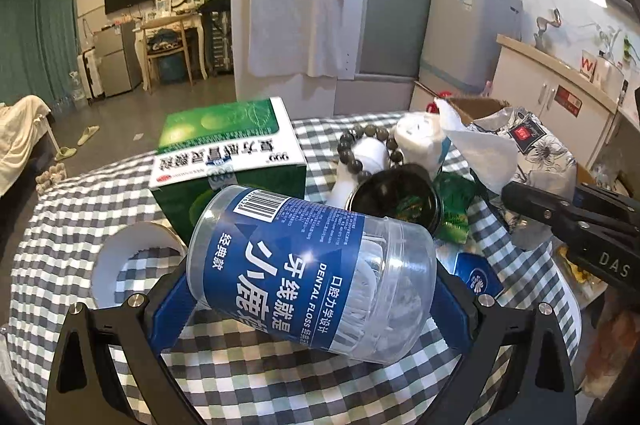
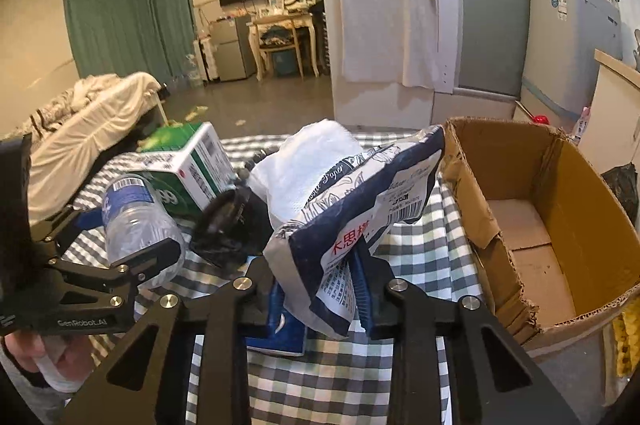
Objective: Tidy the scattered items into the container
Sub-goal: 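Grasp the blue-labelled floss bottle with the left gripper while the right grasps the tissue pack, then carry the floss bottle and tissue pack with both grippers over the cardboard box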
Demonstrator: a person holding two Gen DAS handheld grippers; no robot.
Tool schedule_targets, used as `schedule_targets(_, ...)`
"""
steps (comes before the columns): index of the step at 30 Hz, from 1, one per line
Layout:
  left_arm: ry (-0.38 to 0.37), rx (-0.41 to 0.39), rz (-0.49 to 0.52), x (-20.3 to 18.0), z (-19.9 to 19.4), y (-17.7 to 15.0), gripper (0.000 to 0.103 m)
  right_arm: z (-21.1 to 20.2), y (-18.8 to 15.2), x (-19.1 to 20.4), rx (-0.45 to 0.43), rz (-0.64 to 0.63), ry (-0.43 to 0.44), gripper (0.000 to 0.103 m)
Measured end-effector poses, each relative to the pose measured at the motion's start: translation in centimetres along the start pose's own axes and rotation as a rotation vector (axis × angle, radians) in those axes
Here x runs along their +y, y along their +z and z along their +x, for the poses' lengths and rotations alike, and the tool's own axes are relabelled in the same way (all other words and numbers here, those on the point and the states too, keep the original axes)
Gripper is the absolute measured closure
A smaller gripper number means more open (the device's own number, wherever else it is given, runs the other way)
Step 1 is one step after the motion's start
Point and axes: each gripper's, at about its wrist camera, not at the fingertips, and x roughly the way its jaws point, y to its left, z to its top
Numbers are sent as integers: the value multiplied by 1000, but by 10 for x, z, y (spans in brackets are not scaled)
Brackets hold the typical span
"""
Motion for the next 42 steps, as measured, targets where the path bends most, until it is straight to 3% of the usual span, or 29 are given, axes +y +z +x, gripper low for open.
schedule_targets(6,62,-97,10,-6,-25,7,2,-10,1,1,-32,10,21,78)
schedule_targets(12,77,-123,1,-10,-37,13,2,-20,4,7,-53,2,20,79)
schedule_targets(23,106,-179,-99,0,-65,24,2,-57,18,23,-140,-14,55,79)
schedule_targets(30,127,-283,-156,7,-102,29,2,-75,25,26,-188,-38,99,79)
schedule_targets(35,127,-281,-148,6,-104,35,2,-70,28,25,-180,-38,96,79)
schedule_targets(42,105,-238,-141,-5,-84,42,2,-72,27,4,-186,-11,26,79)
